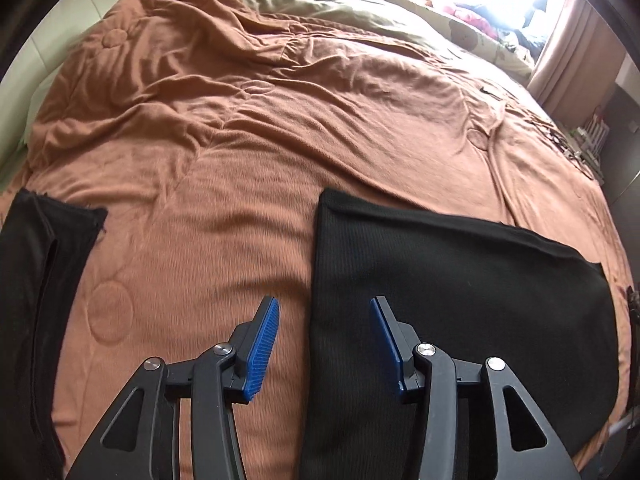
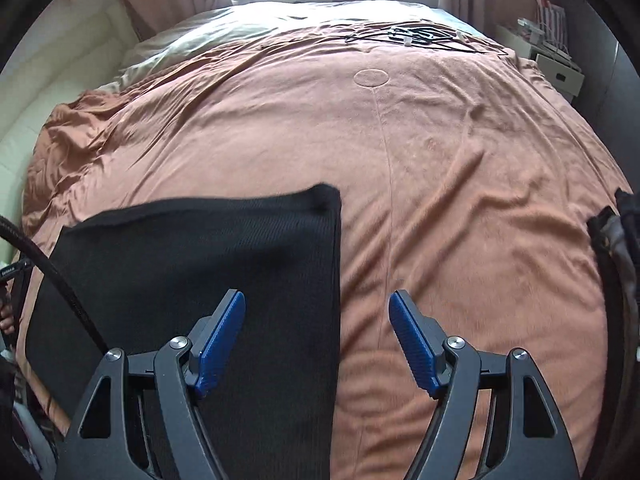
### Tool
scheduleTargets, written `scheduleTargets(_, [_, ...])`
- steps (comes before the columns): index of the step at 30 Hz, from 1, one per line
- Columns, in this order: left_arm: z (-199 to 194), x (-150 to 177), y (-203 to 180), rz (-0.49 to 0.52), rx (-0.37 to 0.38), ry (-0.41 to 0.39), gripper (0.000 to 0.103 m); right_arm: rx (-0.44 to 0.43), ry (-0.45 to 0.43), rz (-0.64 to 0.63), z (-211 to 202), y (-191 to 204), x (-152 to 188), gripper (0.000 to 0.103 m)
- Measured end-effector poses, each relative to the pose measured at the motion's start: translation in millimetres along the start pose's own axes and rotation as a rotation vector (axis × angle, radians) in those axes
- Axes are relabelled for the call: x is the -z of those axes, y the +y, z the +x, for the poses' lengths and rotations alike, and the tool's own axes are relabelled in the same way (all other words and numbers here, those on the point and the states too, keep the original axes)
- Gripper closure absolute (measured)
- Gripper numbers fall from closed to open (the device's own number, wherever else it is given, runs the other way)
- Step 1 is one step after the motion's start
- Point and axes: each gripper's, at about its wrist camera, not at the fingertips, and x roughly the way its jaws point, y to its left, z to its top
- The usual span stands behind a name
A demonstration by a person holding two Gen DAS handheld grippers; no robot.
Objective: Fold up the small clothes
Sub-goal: 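Move both open grippers to the side edge of the folded shirt, then grasp the side edge of the folded black shirt with both grippers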
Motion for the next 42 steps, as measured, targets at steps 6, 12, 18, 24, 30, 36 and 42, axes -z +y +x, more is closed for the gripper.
scheduleTargets(6, [-16,52,4,-0.009,0.029,0.026,0.054,0.004,0.023,-0.024,-21,-1,54,0.030])
scheduleTargets(12, [-26,101,15,-0.023,0.019,0.055,0.054,-0.010,0.030,0.018,-37,-2,92,0.030])
scheduleTargets(18, [-39,139,26,-0.042,0.022,0.062,0.054,0.049,0.065,0.019,-45,3,125,0.030])
scheduleTargets(24, [-55,163,29,-0.022,-0.037,0.049,0.054,0.151,0.076,0.067,-58,-2,149,0.030])
scheduleTargets(30, [-77,178,40,-0.075,-0.043,0.018,0.054,0.040,0.003,0.167,-91,-9,171,0.037])
scheduleTargets(36, [-88,185,52,-0.226,0.104,-0.018,0.054,-0.204,-0.091,0.329,-109,-28,194,0.037])
scheduleTargets(42, [-76,193,50,-0.345,0.250,0.019,0.054,-0.335,-0.100,0.489,-99,-46,214,0.047])
